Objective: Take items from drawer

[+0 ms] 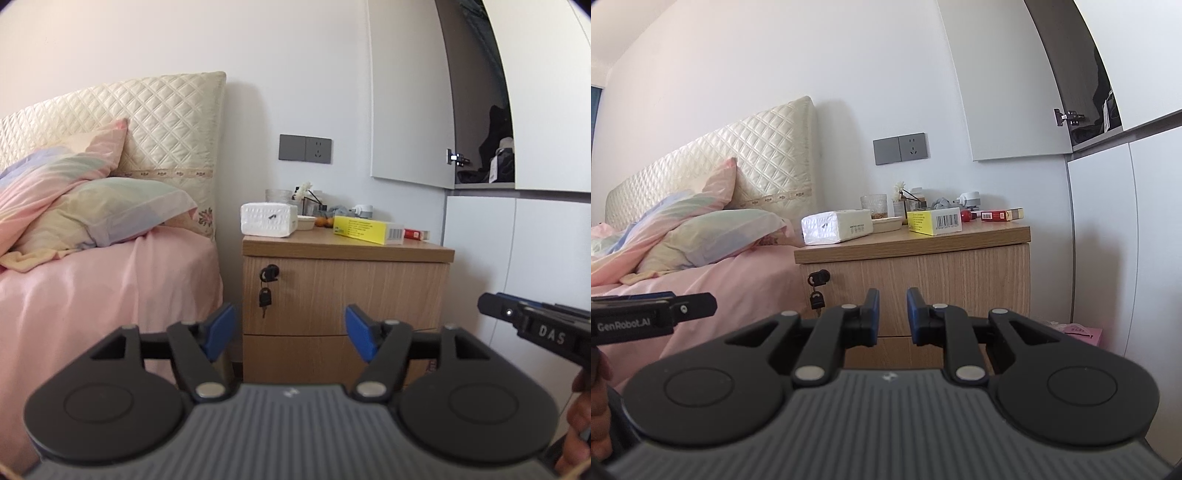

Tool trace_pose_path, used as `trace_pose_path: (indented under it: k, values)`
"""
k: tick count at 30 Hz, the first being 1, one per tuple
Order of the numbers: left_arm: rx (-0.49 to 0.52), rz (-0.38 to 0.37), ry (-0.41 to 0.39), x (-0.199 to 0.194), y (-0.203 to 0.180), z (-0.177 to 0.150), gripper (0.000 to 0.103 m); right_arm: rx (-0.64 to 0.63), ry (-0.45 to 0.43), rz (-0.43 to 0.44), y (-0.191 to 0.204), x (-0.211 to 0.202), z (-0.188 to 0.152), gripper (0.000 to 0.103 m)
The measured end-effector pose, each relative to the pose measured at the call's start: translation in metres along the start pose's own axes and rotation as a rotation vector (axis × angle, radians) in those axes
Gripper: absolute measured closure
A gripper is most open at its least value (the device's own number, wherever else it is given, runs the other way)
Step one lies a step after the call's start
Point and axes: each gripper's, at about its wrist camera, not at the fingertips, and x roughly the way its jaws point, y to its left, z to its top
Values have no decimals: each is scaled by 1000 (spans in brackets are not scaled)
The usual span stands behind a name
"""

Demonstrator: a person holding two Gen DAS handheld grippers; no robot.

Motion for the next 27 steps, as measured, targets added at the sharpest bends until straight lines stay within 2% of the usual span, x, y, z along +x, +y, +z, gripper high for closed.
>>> trace_pose_path:
  k: [14, 23, 25, 27]
  values:
    - [17, -5, -2, 1, -6, -2, 18, -16, -16, 8, 0, -6, -1, 81]
    - [15, -4, 0, 1, -6, -3, 14, -22, -15, 2, -1, -7, -1, 81]
    - [16, -5, 0, 1, -7, -3, 14, -21, -18, -3, -1, -7, -1, 74]
    - [17, -6, 0, 1, -7, -3, 14, -19, -21, -7, -2, -7, -1, 58]
